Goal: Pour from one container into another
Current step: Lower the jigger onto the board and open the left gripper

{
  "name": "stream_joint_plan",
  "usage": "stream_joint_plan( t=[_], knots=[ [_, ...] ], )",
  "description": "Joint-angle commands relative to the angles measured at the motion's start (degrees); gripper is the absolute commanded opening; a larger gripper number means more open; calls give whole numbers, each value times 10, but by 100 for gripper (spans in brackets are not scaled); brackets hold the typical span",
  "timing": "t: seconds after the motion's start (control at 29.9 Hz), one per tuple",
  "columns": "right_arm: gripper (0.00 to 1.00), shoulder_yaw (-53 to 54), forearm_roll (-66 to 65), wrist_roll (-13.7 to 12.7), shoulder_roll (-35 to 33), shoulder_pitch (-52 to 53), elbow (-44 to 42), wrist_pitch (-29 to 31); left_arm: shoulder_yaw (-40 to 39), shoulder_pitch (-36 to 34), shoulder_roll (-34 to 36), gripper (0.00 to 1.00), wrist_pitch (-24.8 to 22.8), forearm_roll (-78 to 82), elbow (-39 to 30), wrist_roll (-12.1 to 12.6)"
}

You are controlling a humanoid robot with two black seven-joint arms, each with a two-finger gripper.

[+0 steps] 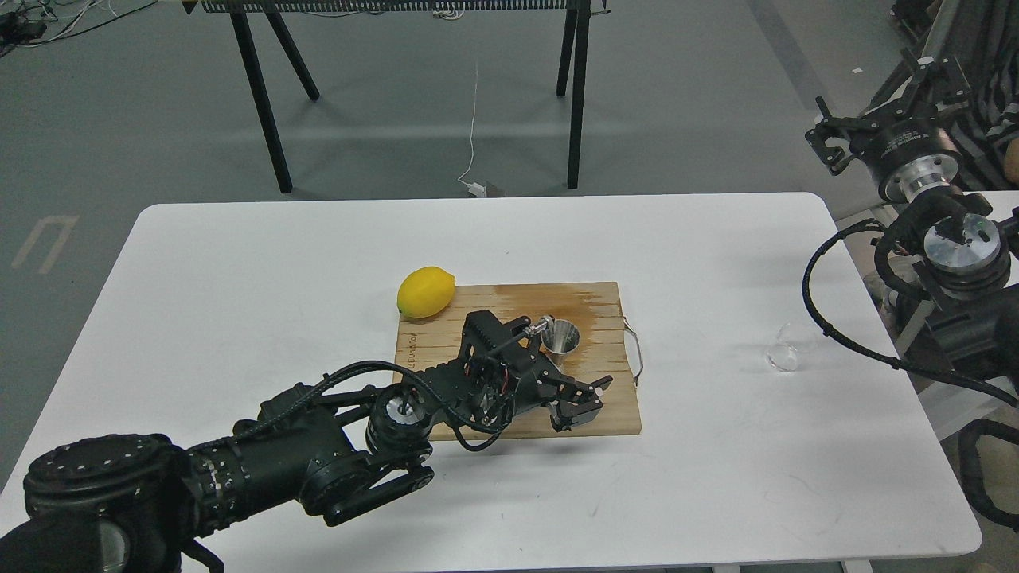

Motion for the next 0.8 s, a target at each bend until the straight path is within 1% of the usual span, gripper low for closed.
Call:
stream_joint_plan(
  t=[0.0,0.13,0.77],
  knots=[
    [99,0,0,0,-2,0,0,1,0,-1,0,99,0,0,-8,0],
    [99,0,0,-1,-2,0,0,1,-1,0,0,99,0,0,-15,0],
    [99,0,0,-1,-3,-1,1,1,-5,-1,0,99,-2,0,-4,0]
  ],
)
